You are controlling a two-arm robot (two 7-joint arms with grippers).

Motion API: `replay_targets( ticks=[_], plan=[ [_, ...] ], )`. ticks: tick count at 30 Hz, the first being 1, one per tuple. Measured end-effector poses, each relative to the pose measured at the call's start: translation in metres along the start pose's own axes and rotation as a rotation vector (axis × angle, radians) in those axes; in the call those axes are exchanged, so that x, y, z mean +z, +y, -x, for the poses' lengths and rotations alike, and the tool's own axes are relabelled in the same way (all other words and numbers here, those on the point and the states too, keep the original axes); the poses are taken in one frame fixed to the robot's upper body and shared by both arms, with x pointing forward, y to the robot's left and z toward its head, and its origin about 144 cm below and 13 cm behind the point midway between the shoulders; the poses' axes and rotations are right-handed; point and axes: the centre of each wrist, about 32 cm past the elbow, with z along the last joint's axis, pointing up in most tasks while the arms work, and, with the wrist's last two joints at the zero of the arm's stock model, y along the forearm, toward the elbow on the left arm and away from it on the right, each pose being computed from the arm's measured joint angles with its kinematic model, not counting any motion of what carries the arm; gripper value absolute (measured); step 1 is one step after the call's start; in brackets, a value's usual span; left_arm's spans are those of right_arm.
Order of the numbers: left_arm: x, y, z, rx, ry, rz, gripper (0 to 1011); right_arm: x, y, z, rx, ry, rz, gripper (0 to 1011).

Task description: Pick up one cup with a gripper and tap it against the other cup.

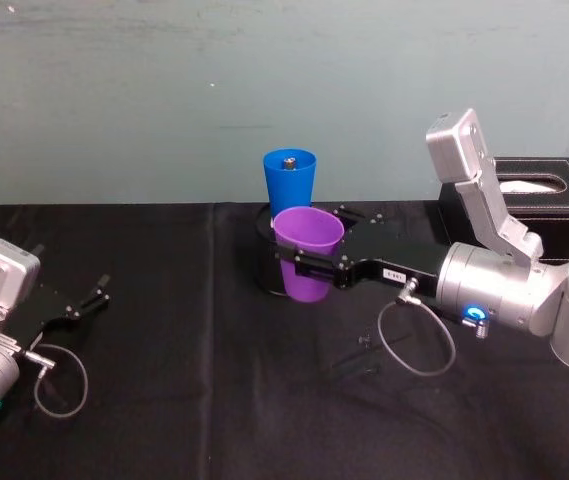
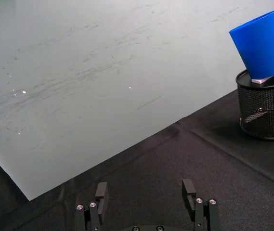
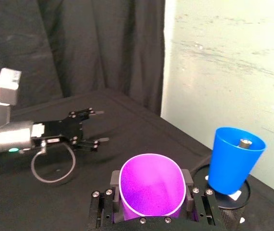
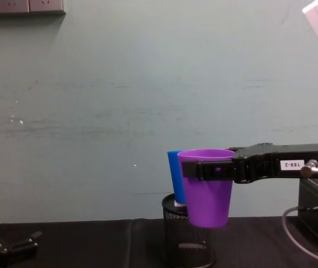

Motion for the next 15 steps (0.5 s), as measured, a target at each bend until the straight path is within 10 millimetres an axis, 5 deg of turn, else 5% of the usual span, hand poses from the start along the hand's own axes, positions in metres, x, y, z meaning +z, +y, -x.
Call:
replay_targets(
  ticks=[15],
  plan=[
    [0.0, 0.0, 0.0, 0.0, 0.0, 0.0, 1000, -0.001, 0.027, -0.018, -0.091, 0.038, -0.019, 733]
  ],
)
